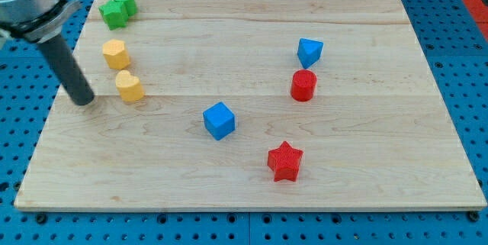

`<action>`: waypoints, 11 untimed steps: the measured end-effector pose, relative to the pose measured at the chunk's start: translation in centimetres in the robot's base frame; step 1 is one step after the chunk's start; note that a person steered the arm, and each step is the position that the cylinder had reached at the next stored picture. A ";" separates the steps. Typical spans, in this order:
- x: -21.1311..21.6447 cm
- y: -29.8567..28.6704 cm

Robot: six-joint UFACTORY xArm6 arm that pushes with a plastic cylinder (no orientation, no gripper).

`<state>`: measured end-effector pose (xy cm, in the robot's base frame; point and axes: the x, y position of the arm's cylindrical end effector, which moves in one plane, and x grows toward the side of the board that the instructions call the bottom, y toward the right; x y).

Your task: Slide the green star to the top right side of the board

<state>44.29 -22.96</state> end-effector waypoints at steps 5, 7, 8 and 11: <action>2.6 4.3; -4.8 -0.1; -6.4 -0.1; -9.8 -4.4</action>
<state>34.44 -27.34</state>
